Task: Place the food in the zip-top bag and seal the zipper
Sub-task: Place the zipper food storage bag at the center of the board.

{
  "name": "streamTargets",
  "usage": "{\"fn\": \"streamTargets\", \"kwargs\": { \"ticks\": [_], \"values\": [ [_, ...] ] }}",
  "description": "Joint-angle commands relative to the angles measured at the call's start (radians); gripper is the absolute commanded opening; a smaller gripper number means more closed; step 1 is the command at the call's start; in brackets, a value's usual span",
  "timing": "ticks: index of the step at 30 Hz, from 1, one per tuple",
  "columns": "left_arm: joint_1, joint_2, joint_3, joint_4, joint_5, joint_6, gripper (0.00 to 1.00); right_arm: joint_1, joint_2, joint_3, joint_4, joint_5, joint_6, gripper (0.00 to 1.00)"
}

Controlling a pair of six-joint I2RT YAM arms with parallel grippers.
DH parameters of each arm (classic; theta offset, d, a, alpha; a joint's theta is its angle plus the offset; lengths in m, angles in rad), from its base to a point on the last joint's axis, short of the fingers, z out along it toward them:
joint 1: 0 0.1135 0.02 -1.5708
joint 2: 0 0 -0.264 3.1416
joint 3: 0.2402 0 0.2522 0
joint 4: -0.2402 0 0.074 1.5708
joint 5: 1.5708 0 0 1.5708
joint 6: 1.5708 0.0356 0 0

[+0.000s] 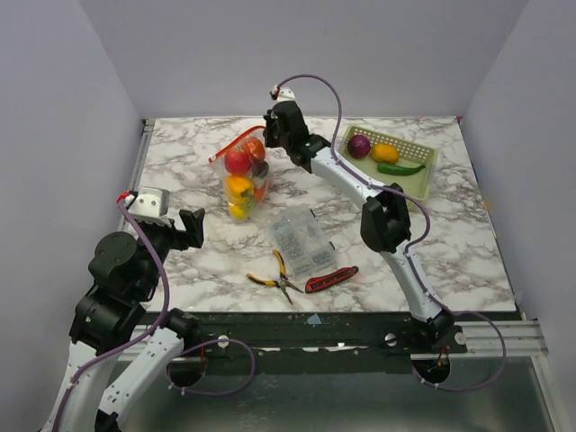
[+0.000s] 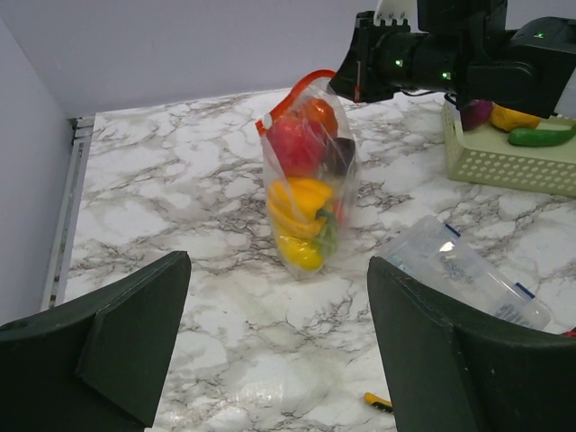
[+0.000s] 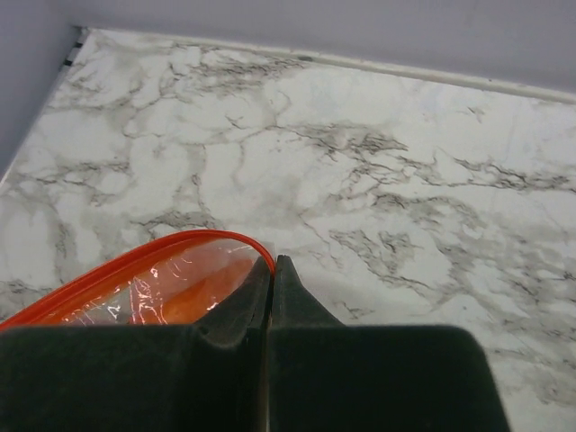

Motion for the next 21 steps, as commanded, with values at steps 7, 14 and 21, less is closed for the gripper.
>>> {"fn": "streamTargets", "kwargs": {
  "ticks": [7, 14, 21],
  "values": [
    [-0.004, 0.012, -0.009, 0.017, 0.043, -0.029, 0.82, 0.105, 0.174, 0.137, 0.344, -0.177, 0.077, 0.00],
    [-0.004, -0.003, -0.002, 0.003, 0.028, -0.019, 0.82, 0.134, 0.172, 0.134, 0.382, -0.105, 0.068, 0.38],
    [-0.004, 0.004, 0.011, 0.018, 0.042, -0.024, 0.82, 0.132, -0.028, 0.011, 0.227, 0.000, -0.096, 0.74]
  ]
}}
